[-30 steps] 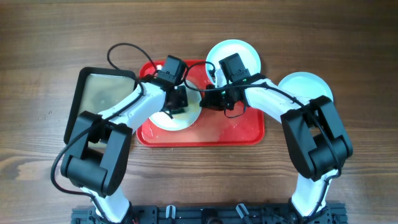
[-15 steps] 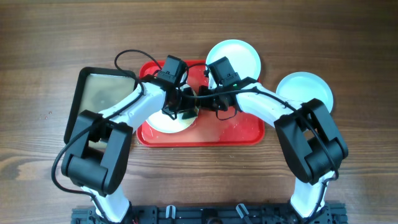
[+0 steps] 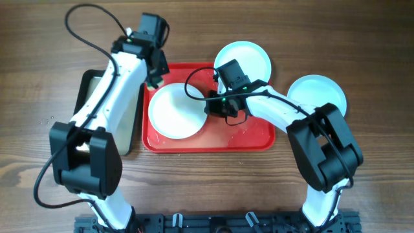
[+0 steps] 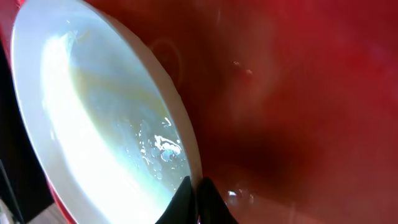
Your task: Clean dirty plates on tray and stack at the side
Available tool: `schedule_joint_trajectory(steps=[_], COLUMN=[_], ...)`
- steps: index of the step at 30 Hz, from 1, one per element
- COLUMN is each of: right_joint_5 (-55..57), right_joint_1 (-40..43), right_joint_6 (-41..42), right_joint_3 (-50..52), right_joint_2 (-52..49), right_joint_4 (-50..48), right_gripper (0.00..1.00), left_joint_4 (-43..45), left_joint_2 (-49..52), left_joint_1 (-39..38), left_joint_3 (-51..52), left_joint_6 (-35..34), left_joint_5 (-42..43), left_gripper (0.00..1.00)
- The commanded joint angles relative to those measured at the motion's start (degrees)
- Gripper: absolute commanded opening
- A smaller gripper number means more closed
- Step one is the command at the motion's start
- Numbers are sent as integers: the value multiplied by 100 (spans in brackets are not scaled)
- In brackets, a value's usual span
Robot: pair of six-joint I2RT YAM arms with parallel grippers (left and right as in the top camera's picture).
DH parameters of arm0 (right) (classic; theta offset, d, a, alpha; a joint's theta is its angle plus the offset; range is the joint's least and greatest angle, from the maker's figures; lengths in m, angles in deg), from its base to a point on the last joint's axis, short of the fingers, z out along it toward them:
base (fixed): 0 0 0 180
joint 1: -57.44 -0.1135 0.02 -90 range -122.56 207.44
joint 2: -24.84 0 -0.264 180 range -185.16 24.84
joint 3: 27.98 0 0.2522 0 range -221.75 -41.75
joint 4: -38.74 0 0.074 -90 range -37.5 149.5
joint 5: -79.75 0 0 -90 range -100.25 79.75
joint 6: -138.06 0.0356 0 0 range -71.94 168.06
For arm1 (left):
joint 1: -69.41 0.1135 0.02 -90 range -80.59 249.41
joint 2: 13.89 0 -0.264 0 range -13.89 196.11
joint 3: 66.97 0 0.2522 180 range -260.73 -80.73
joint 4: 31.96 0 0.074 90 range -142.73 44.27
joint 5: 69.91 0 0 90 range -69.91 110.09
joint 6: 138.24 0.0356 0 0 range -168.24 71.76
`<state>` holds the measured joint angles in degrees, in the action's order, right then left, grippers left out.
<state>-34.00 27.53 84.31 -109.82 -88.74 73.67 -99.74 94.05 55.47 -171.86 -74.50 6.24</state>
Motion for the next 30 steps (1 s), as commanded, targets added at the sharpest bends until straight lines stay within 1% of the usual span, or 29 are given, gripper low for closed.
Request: schedule_joint_trajectory(steps=[1, 3, 5, 9, 14, 15, 17, 19, 22, 25, 30], right_joint_5=[531, 894, 1510, 3213, 5077, 5648, 6360, 7034, 8393, 9278, 9700], right_joint_1=[26, 13, 13, -136, -492, -656, -909, -1226, -1851, -2306, -2855], right_joint_6=[-385, -780, -1150, -1871, -2352, -2428, -2553, -2979, -3630, -4216, -4817], right_joint_3=[-17, -17, -17, -17, -17, -17, -17, -17, -17, -17, -17], right_joint_2=[520, 866, 1235, 2055, 2914, 3110, 3254, 3283, 3281, 3281, 3281], right_joint_4=[203, 365, 612, 990, 1152, 1174, 1165, 1167, 1108, 817, 511], right_gripper=[4, 4, 4, 4, 4, 4, 4, 4, 4, 4, 4], left_joint_4=[0, -7, -2, -2, 0, 7, 15, 17, 17, 17, 15], left_joint_2=[-7, 7, 7, 9, 20, 39, 61, 66, 66, 68, 68], left_joint_1=[122, 186, 197, 197, 197, 197, 197, 197, 195, 197, 197], left_joint_3=[-275, -273, -273, -271, -269, -269, -267, -262, -262, -262, -262], left_joint_6=[-9, -9, -9, -9, -9, -11, -11, -11, -11, -11, -11], left_joint_5=[555, 933, 997, 994, 990, 990, 992, 992, 992, 992, 992], left_gripper=[4, 4, 4, 4, 4, 4, 4, 4, 4, 4, 4])
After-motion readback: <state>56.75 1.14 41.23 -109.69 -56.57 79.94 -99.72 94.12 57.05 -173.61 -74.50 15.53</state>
